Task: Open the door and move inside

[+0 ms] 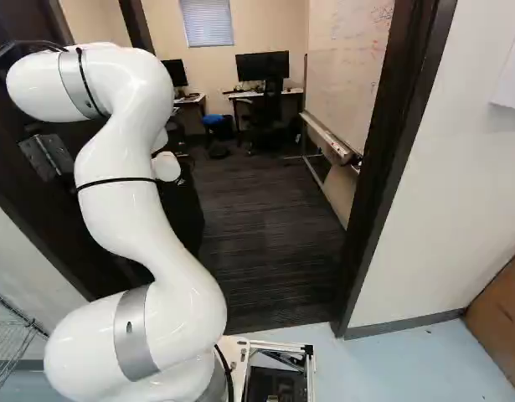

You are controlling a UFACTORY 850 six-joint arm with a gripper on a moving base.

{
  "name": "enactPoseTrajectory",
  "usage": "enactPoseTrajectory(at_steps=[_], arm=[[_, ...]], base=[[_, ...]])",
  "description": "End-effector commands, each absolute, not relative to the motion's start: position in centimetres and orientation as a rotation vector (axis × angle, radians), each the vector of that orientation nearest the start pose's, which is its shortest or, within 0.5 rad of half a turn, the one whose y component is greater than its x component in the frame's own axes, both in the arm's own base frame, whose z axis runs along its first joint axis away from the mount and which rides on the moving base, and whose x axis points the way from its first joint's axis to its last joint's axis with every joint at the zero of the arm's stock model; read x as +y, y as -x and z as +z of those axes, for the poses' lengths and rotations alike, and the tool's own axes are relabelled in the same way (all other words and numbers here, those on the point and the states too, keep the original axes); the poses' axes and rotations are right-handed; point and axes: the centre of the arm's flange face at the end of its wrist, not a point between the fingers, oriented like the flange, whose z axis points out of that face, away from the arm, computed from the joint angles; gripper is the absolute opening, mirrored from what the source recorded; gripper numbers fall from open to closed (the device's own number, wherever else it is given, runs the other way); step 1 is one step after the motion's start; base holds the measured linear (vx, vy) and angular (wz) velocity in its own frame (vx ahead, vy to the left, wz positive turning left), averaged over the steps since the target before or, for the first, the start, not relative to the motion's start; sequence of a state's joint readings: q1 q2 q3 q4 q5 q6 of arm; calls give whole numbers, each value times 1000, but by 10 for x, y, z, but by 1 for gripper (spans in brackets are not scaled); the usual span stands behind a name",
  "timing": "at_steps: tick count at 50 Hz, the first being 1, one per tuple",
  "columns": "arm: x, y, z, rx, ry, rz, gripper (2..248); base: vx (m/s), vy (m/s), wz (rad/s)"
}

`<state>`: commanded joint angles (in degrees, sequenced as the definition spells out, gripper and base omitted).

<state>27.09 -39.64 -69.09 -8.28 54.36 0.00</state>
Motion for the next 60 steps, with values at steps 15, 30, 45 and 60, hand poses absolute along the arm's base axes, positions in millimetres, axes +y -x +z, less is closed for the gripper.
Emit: enactPoseTrajectory(at_steps=[15,30,45,60], arm=[[330,-600,356,-699,1986,-1827,247],[339,-601,355,-708,1973,-1825,247],[339,-601,354,-708,1972,-1825,247],[339,-601,354,-708,1972,-1825,247]], base=[[0,0,0],[0,0,0],[0,0,0],[0,0,0]])
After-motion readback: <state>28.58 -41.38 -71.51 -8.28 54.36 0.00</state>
